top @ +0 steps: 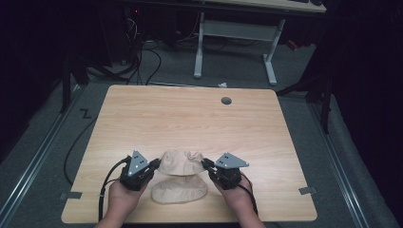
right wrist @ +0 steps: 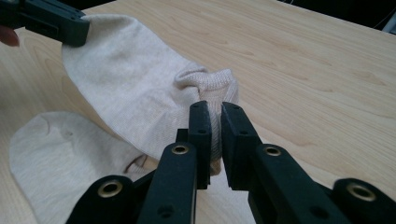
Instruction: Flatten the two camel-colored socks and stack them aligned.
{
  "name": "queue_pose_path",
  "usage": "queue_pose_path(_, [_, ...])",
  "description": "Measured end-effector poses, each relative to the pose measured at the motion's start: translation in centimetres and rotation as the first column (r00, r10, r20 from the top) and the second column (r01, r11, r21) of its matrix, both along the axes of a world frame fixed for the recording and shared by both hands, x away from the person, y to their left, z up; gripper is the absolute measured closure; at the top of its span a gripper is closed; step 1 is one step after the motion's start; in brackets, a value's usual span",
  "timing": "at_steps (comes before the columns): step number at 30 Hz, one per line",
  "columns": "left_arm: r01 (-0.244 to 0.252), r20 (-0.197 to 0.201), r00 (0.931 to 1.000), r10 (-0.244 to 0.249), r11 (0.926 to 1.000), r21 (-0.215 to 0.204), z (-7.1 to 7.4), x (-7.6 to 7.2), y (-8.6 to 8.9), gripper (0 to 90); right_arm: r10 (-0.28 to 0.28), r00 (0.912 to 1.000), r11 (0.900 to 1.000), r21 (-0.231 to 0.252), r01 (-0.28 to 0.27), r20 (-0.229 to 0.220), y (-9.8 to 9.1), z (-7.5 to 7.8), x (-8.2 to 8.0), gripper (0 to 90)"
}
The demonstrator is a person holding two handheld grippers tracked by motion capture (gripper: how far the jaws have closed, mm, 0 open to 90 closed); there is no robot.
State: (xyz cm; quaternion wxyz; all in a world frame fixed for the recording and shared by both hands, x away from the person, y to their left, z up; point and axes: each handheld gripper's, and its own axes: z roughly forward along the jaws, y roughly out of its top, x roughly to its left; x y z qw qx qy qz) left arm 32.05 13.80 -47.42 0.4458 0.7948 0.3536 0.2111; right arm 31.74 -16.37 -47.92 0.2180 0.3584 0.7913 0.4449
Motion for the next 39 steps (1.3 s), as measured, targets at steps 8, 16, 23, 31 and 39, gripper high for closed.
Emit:
queue_pose_path(8, [0.018, -0.007, 0.9998, -0.018, 0.9998, 0.001, 0.4, -2.0, 0.9, 87.8, 0.028, 0.9996, 0.9996, -0.002, -0.028, 0.008, -0.1, 0.5, -1.4, 83.1])
queue_pose_path(16, [0.049, -0.044, 0.9978, -0.049, 0.9987, 0.009, 0.1, -4.3, 1.3, 87.9, 0.074, 0.9972, 0.9970, -0.022, -0.074, -0.012, 0.1, 0.0, -3.0, 83.1])
queue_pose_path(23, [0.069, -0.133, 0.9893, -0.061, 0.9962, 0.054, -1.3, -4.5, 0.9, 87.9, 0.089, 0.9932, 0.9947, -0.046, -0.092, -0.076, 0.1, -1.2, -3.5, 83.1])
queue_pose_path(31, [0.082, -0.177, 0.9822, -0.061, 0.9904, 0.112, -2.5, -5.0, 0.6, 87.8, 0.101, 0.9852, 0.9891, -0.092, -0.115, -0.139, 0.6, -2.6, -3.3, 83.0])
queue_pose_path(39, [0.081, -0.221, 0.9745, -0.042, 0.9814, 0.174, -3.6, -4.7, 0.4, 87.7, 0.104, 0.9766, 0.9844, -0.121, -0.128, -0.188, 1.0, -3.5, -3.0, 82.9])
